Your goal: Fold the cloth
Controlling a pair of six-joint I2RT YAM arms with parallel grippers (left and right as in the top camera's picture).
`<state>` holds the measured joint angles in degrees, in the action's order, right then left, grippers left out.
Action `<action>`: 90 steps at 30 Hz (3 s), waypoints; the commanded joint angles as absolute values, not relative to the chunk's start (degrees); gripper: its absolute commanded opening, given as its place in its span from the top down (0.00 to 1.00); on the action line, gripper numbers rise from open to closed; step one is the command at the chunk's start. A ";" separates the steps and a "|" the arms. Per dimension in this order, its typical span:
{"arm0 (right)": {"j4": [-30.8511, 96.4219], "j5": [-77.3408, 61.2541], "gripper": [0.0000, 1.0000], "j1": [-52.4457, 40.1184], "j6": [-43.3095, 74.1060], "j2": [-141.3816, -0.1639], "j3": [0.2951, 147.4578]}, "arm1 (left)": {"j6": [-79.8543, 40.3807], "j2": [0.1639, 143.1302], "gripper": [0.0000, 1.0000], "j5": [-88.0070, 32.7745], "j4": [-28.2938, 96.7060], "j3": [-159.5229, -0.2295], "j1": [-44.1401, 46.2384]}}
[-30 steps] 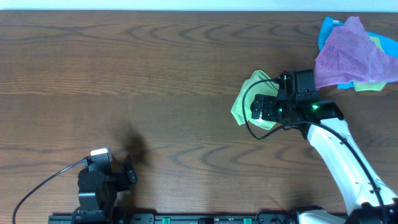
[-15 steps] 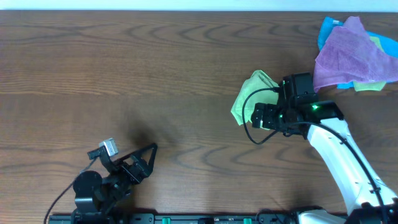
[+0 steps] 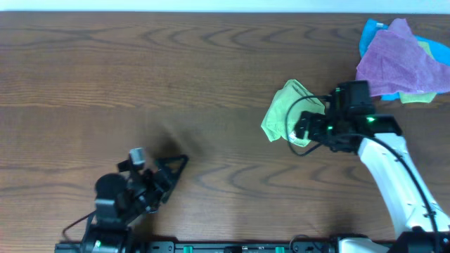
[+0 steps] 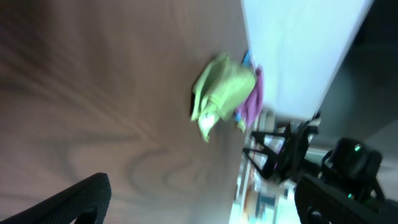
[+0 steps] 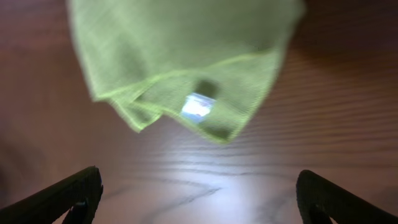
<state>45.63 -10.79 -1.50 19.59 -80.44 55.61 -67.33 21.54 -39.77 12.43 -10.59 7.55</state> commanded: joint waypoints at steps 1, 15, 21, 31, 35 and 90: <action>45.65 -12.93 0.01 2.90 22.31 -80.23 55.77 | -72.16 31.88 0.04 -39.57 7.25 -11.70 13.65; 33.39 -39.44 0.01 9.65 18.70 -89.73 54.61 | -69.10 89.47 0.05 -51.27 -16.40 -36.69 25.67; 31.48 -43.79 0.01 19.62 10.96 -94.52 54.63 | -68.38 100.86 0.05 -55.90 -16.43 -45.50 26.20; 29.06 -46.09 0.01 25.85 7.55 -94.48 54.63 | -67.96 108.86 0.02 -52.42 -16.56 -52.75 33.47; 27.59 -46.11 0.01 25.85 7.57 -94.48 54.63 | -62.02 112.38 0.05 -50.13 -16.58 -54.94 33.71; 23.11 -44.80 0.01 25.87 5.93 -94.48 54.63 | -65.65 123.00 0.77 -37.74 -22.39 -59.24 38.89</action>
